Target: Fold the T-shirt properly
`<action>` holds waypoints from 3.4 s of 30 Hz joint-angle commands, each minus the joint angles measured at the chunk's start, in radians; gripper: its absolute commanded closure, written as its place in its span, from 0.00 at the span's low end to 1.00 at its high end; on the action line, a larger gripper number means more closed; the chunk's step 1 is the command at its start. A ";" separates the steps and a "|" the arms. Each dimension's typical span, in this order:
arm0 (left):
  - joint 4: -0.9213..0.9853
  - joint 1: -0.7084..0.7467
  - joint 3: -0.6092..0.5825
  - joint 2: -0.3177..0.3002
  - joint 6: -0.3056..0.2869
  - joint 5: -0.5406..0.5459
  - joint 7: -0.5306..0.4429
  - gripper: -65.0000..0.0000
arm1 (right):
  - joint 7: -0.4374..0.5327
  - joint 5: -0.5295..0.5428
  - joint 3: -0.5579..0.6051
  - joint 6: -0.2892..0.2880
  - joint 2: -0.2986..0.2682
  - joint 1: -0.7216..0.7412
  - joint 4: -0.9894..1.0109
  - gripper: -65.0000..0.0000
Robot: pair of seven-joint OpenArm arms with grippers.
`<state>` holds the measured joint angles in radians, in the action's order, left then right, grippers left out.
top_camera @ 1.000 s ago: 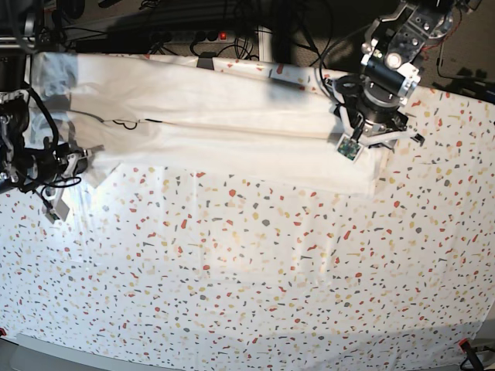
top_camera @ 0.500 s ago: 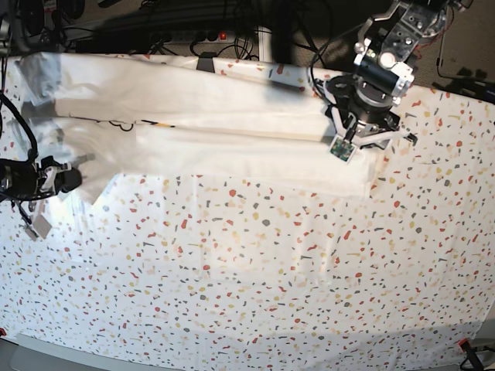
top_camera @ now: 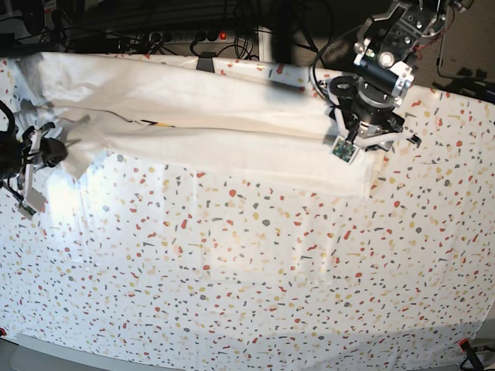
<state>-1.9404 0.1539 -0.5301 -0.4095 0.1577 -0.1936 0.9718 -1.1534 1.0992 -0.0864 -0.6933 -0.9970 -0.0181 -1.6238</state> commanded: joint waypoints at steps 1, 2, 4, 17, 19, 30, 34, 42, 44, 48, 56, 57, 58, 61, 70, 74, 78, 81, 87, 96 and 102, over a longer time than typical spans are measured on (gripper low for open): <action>-0.020 -0.010 0.005 -0.003 0.008 -0.015 -0.015 0.65 | 0.011 0.029 -0.013 -0.005 -0.025 0.008 -0.033 1.00; -0.020 -0.010 0.005 -0.003 0.008 -0.015 -0.015 0.65 | 0.011 0.031 -0.013 -0.005 -0.026 -0.001 -0.055 1.00; -0.020 -0.010 0.005 -0.003 0.008 -0.015 -0.015 0.65 | 0.011 0.027 -0.013 -0.005 -0.027 -0.024 -0.088 1.00; -0.020 -0.010 0.005 -0.003 0.008 -0.015 -0.016 0.65 | 0.010 0.001 -0.013 -0.005 -0.078 -0.201 -0.158 1.00; -0.020 -0.010 0.005 -0.003 0.008 -0.015 -0.016 0.65 | 0.010 0.002 -0.013 -0.005 -0.077 -0.201 -0.157 1.00; -0.020 -0.010 0.005 -0.003 0.008 -0.015 -0.020 0.65 | 0.009 0.067 -0.013 -0.005 -0.078 -0.261 -0.158 0.53; -0.020 -0.011 0.005 -0.003 0.008 -0.015 -0.027 0.65 | 0.009 0.043 -0.014 -0.005 -0.066 -0.279 -0.191 0.53; -0.020 -0.030 0.005 -0.004 0.008 -0.015 -0.030 0.65 | 0.010 0.063 -0.206 -0.005 0.151 -0.161 -0.249 0.53; -0.020 -0.039 0.005 -0.004 0.008 -0.014 -0.026 0.65 | 0.009 0.033 -0.284 -0.005 0.214 -0.160 -0.248 0.53; -0.020 -0.060 0.005 -0.003 0.007 -0.012 -0.027 0.65 | 0.010 -0.082 -0.406 -0.002 0.308 -0.197 -0.237 0.53; -0.020 -0.112 0.005 -0.003 -0.092 0.150 -0.117 0.65 | 0.013 -0.270 -0.525 0.013 0.480 -0.284 -0.230 0.53; -0.020 -0.120 0.005 -0.003 -0.118 0.191 -0.129 0.65 | 0.021 -0.296 -0.537 0.013 0.500 -0.284 -0.230 0.53; -0.020 -0.130 0.005 -0.003 -0.142 0.240 -0.130 0.65 | 0.027 -0.319 -0.549 0.013 0.518 -0.284 -0.230 0.53; -0.020 -0.155 0.005 -0.003 -0.192 0.364 -0.129 0.65 | 0.029 -0.372 -0.578 0.013 0.555 -0.284 -0.230 0.53; 0.056 -0.130 0.005 0.027 -0.301 0.547 -0.136 0.65 | 0.088 -0.487 -0.587 0.013 0.637 -0.284 -0.156 0.53; 0.181 -0.129 0.005 0.065 -0.309 0.591 -0.136 0.65 | 0.082 -0.502 -0.587 0.013 0.640 -0.284 -0.080 0.53; 0.294 -0.126 0.005 0.100 -0.322 0.588 -0.137 0.65 | 0.137 -0.506 -0.586 0.012 0.639 -0.281 0.013 0.53; 0.381 -0.129 0.005 0.123 -0.324 0.587 -0.150 0.65 | 0.219 -0.585 -0.568 0.013 0.639 -0.267 0.082 0.53; 0.551 -0.171 0.005 0.145 -0.327 0.506 -0.177 0.65 | 0.242 -0.624 -0.541 0.014 0.639 -0.141 0.244 0.53; 0.766 -0.347 0.005 0.146 -0.327 0.445 -0.222 0.65 | 0.250 -0.625 -0.541 0.013 0.640 0.069 0.459 0.53; 0.874 -0.483 0.005 0.146 -0.327 0.445 -0.240 0.65 | 0.298 -0.629 -0.541 0.014 0.665 0.121 0.501 0.53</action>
<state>-1.1000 -0.3408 -0.5289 -0.2276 -0.2573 0.3553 0.5903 -0.8165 0.5133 -0.6331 -0.6933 -0.3313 0.0990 -1.1263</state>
